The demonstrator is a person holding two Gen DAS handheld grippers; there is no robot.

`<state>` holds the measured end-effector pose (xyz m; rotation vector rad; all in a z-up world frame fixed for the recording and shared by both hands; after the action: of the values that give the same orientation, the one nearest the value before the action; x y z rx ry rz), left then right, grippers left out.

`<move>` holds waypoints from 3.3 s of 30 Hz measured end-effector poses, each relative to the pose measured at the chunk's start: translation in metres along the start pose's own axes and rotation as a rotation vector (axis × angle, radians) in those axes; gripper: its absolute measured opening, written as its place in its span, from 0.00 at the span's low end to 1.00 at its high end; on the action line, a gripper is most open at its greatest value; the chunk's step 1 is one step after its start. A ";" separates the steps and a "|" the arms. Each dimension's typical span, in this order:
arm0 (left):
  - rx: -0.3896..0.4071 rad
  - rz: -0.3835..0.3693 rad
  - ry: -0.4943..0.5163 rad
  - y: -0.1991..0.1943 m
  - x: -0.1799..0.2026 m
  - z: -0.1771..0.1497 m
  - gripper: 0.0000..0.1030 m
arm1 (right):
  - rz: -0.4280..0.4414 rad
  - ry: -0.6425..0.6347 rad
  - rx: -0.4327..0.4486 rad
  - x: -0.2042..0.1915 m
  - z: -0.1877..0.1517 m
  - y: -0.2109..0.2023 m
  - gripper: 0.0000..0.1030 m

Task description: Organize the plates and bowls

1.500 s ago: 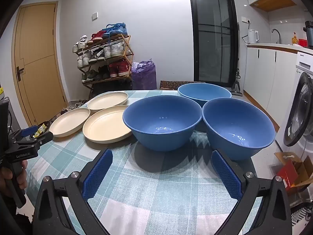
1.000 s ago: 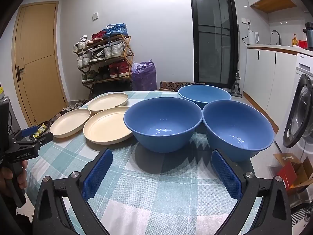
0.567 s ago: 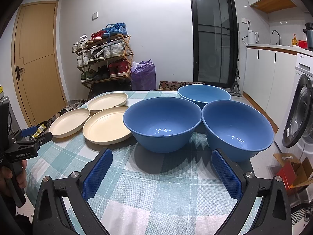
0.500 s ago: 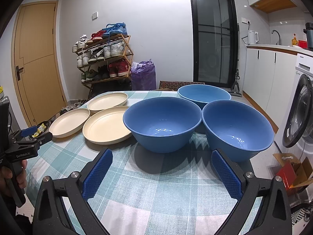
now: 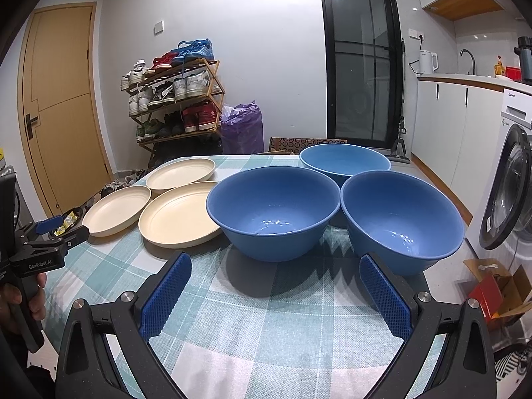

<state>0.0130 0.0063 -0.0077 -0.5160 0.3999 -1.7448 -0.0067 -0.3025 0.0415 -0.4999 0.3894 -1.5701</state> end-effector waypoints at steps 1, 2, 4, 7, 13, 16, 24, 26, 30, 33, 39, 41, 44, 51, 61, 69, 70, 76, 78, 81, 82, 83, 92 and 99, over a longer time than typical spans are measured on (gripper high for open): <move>0.001 0.000 0.000 0.000 0.000 0.000 1.00 | 0.001 -0.001 0.001 -0.001 0.002 -0.001 1.00; 0.000 0.001 0.003 0.000 0.000 0.000 1.00 | 0.001 -0.001 0.001 -0.001 0.002 0.000 1.00; -0.003 0.002 0.007 0.001 0.000 -0.001 1.00 | 0.001 -0.003 0.000 -0.003 0.004 0.002 1.00; -0.001 0.006 0.010 0.002 0.000 0.001 1.00 | 0.004 -0.004 0.000 -0.004 0.005 0.002 1.00; 0.002 0.010 0.009 0.001 -0.001 0.003 1.00 | 0.005 -0.004 0.000 -0.005 0.006 0.004 1.00; 0.000 0.009 0.009 0.000 -0.001 0.003 1.00 | 0.005 -0.006 0.001 -0.006 0.006 0.003 1.00; -0.002 0.008 0.011 -0.001 -0.002 0.005 1.00 | 0.011 -0.019 0.008 -0.012 0.012 0.002 1.00; -0.003 0.004 0.007 -0.001 -0.003 0.005 1.00 | 0.012 -0.023 0.011 -0.013 0.014 0.001 1.00; 0.006 0.004 0.003 -0.004 -0.006 0.009 1.00 | 0.017 -0.028 0.015 -0.015 0.018 -0.001 1.00; 0.007 0.008 0.006 -0.005 -0.008 0.012 1.00 | 0.020 -0.032 0.021 -0.016 0.023 -0.003 1.00; 0.010 0.004 0.009 -0.007 -0.012 0.018 1.00 | 0.031 -0.046 0.029 -0.021 0.031 -0.007 1.00; 0.013 0.001 0.010 -0.008 -0.013 0.020 1.00 | 0.037 -0.051 0.033 -0.023 0.035 -0.008 1.00; 0.017 0.001 0.008 -0.008 -0.015 0.023 1.00 | 0.045 -0.056 0.038 -0.026 0.038 -0.008 1.00; 0.032 0.031 0.012 -0.011 -0.026 0.034 1.00 | 0.065 -0.062 0.044 -0.036 0.055 -0.011 1.00; -0.012 0.029 0.021 -0.003 -0.030 0.045 1.00 | 0.084 -0.107 0.049 -0.054 0.074 -0.009 1.00; -0.025 -0.004 -0.016 0.002 -0.038 0.058 1.00 | 0.104 -0.133 0.031 -0.065 0.093 -0.005 1.00; -0.024 -0.004 -0.019 0.002 -0.040 0.060 1.00 | 0.105 -0.141 0.033 -0.067 0.098 -0.005 1.00; -0.030 0.020 0.018 0.004 -0.046 0.080 1.00 | 0.131 -0.163 0.023 -0.080 0.126 -0.004 1.00; -0.029 0.030 0.034 0.005 -0.049 0.089 1.00 | 0.142 -0.163 0.012 -0.083 0.134 -0.002 1.00; -0.025 0.015 0.023 0.005 -0.056 0.102 1.00 | 0.163 -0.164 0.004 -0.089 0.149 0.002 1.00; -0.024 0.019 0.019 0.005 -0.058 0.107 1.00 | 0.165 -0.171 0.005 -0.092 0.154 0.003 1.00; -0.017 0.021 0.019 0.005 -0.060 0.111 1.00 | 0.166 -0.180 0.007 -0.095 0.159 0.004 1.00; -0.008 0.024 0.034 0.015 -0.080 0.139 1.00 | 0.237 -0.208 0.001 -0.126 0.200 0.022 1.00; -0.016 0.012 0.007 0.034 -0.103 0.156 1.00 | 0.251 -0.202 -0.006 -0.146 0.227 0.043 1.00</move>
<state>0.1442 0.0995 0.0925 -0.5182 0.4220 -1.7337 0.1548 -0.1478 0.1989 -0.5855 0.2906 -1.2644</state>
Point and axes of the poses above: each gripper's, at about its wrist camera, not at the fingertips, and y roughly the way its jaws point, x to its right, z to its top, the point moved 1 cm from there along y, roughly the way its jaws point, and after that the axes turned 13 degrees about -z, right-handed, at the moved point
